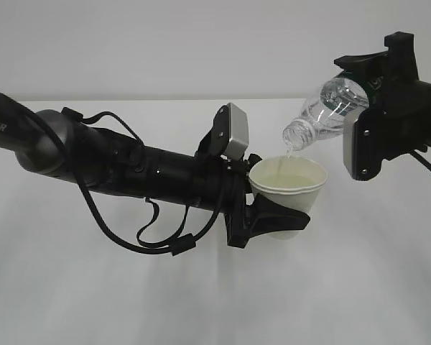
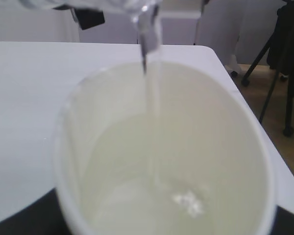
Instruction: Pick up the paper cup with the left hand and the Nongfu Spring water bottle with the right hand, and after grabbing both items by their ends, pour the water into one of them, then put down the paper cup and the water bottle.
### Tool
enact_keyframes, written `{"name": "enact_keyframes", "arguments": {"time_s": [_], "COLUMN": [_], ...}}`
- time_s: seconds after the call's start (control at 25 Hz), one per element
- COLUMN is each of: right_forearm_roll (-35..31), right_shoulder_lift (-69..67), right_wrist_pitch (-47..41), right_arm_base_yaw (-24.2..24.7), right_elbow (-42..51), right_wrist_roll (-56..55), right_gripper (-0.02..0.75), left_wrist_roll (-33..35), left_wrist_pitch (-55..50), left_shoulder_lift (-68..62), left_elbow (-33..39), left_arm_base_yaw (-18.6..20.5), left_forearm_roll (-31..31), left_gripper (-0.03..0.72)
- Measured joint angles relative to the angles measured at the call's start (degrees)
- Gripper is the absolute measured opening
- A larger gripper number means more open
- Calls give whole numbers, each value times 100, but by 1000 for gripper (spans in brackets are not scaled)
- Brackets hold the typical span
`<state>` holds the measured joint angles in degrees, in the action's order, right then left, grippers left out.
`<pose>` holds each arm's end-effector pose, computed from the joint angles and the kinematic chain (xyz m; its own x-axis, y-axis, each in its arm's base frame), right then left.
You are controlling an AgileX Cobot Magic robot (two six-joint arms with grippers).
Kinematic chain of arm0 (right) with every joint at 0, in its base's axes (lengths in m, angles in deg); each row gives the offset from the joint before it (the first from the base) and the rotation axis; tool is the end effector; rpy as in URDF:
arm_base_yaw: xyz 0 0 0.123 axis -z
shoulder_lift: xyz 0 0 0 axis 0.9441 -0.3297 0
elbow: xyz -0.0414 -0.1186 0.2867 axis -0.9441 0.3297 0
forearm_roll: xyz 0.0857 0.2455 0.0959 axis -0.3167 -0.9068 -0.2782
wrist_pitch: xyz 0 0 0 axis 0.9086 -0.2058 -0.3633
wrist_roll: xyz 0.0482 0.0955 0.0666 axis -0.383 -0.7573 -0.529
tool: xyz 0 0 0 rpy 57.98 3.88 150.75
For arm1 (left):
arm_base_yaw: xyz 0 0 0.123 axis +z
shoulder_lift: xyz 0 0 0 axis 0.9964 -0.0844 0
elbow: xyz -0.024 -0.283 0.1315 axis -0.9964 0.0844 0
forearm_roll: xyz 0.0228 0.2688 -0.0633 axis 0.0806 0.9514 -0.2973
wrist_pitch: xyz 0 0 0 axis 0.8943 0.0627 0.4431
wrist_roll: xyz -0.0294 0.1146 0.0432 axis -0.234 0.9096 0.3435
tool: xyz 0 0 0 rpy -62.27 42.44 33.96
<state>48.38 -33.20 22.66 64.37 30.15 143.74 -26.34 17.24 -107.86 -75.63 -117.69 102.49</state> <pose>0.3668 0.0769 0.2205 0.4151 -0.8888 0.1940 -0.0781 -0.2473 -0.9658 0.3403 -0.3408 0.1247 -0.0297 0.2451 -0.9690 0.9993 -0.0128 -0.0339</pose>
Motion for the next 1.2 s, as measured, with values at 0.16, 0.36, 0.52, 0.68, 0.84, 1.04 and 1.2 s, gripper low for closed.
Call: {"name": "enact_keyframes", "arguments": {"time_s": [0.16,0.36,0.52,0.68,0.84,1.04,1.2], "right_forearm_roll": [0,0,14,18,27,27,27], "right_shoulder_lift": [0,0,0,0,0,0,0], "right_wrist_pitch": [0,0,0,0,9,9,9], "right_arm_base_yaw": [0,0,0,0,0,0,0], "right_elbow": [0,0,0,0,0,0,0], "right_wrist_roll": [0,0,0,49,128,136,151], "right_gripper": [501,501,501,501,501,501,501], "left_wrist_roll": [0,0,0,-2,-2,-2,-2], "left_wrist_pitch": [0,-15,-27,-30,-39,-39,-39], "left_shoulder_lift": [0,0,0,0,0,0,0], "left_elbow": [0,0,0,0,0,0,0], "left_arm_base_yaw": [0,0,0,0,0,0,0], "left_forearm_roll": [0,0,0,0,0,0,0], "left_gripper": [435,435,435,435,435,435,435]}}
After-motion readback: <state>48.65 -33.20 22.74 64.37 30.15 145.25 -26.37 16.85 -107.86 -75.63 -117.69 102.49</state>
